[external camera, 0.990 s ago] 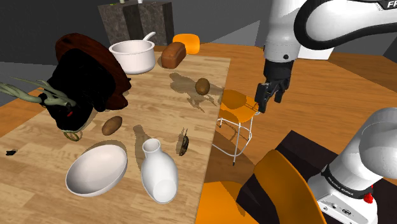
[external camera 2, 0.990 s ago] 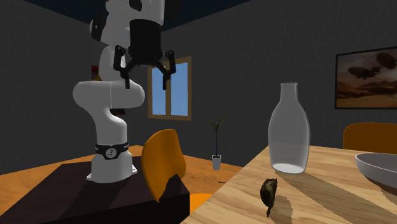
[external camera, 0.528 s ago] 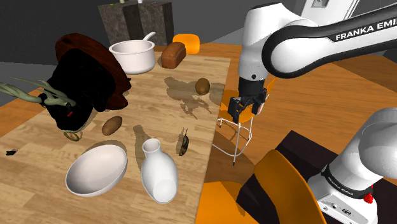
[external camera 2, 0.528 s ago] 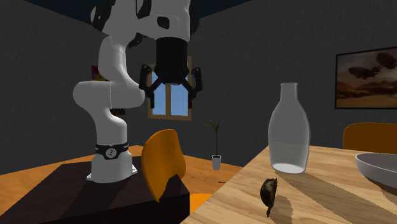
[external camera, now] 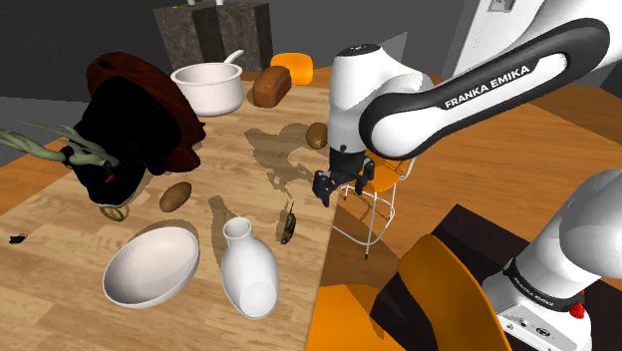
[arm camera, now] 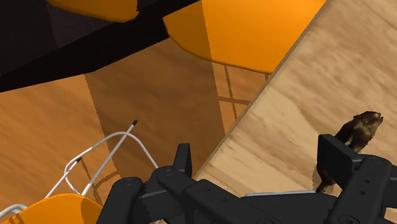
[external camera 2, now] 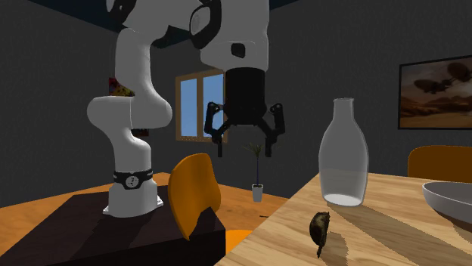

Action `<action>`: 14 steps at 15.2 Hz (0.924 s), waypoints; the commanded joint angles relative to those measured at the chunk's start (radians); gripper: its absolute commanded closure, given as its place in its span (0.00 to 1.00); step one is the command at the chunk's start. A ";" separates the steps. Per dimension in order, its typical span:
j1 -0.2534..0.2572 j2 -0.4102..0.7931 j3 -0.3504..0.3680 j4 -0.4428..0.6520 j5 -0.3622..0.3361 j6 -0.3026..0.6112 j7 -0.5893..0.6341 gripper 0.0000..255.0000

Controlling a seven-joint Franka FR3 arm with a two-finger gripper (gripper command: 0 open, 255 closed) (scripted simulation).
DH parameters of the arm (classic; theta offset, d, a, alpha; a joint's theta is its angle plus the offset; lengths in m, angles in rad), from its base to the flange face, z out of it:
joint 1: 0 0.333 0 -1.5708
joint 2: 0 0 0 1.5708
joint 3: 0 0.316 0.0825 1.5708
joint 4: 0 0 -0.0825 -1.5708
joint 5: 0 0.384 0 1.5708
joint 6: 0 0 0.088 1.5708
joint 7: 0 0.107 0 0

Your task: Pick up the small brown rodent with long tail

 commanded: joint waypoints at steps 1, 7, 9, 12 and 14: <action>-0.009 0.085 0.034 0.034 -0.062 0.057 0.097 0.00; 0.019 0.359 0.044 0.209 -0.323 0.133 0.390 0.00; 0.054 0.445 0.019 0.280 -0.402 0.138 0.474 0.00; 0.101 0.536 -0.016 0.367 -0.475 0.136 0.553 0.00; 0.107 0.554 -0.025 0.362 -0.490 0.156 0.565 0.00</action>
